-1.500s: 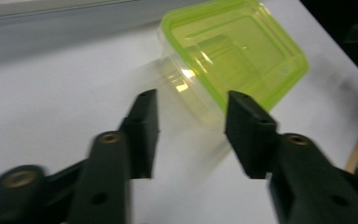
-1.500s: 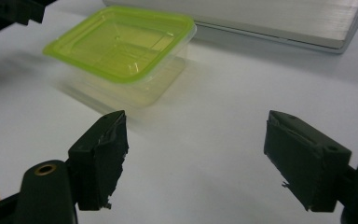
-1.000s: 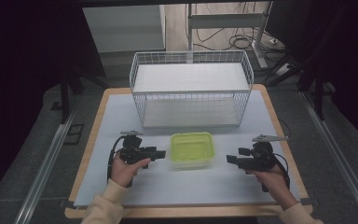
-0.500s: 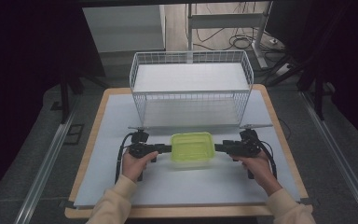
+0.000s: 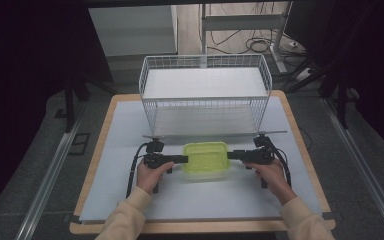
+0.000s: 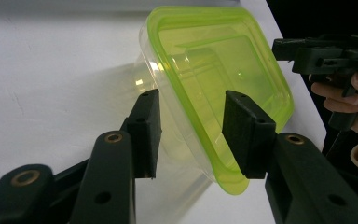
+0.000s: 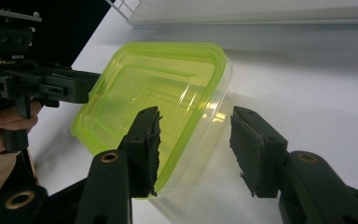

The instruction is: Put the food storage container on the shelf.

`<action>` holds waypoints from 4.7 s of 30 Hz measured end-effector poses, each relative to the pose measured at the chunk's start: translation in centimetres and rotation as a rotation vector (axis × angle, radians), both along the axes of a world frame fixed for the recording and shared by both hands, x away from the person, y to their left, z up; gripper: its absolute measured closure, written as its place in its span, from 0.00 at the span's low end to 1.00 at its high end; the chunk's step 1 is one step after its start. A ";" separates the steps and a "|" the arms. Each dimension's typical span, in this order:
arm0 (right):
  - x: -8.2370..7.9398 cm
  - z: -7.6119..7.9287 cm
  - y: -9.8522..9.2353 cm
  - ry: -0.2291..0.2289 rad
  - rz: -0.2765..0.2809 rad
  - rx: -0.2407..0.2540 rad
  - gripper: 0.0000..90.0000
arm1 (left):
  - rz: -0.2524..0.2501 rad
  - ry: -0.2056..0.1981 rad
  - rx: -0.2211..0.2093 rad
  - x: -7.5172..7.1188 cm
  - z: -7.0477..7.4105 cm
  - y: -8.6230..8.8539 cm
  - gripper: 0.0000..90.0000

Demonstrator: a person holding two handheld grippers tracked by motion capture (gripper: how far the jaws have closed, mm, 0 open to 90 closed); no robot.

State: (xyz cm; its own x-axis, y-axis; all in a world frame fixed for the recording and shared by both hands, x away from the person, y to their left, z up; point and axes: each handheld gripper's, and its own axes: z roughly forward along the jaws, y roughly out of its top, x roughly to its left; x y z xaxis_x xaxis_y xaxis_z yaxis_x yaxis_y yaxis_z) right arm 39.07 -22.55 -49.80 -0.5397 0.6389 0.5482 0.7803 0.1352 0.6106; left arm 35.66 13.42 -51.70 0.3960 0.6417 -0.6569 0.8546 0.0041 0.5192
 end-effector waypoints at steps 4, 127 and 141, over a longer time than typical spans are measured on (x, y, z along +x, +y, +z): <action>0.2 -0.4 0.3 0.017 0.004 0.005 0.62 | -0.003 0.017 -0.018 0.0 -0.3 0.0 0.66; 12.3 19.1 1.7 -0.089 -0.073 0.116 0.90 | -0.017 -0.131 -0.073 13.8 19.0 1.3 0.90; 13.5 18.1 2.8 -0.124 -0.172 0.021 0.76 | 0.067 -0.107 -0.091 15.0 18.2 0.7 0.76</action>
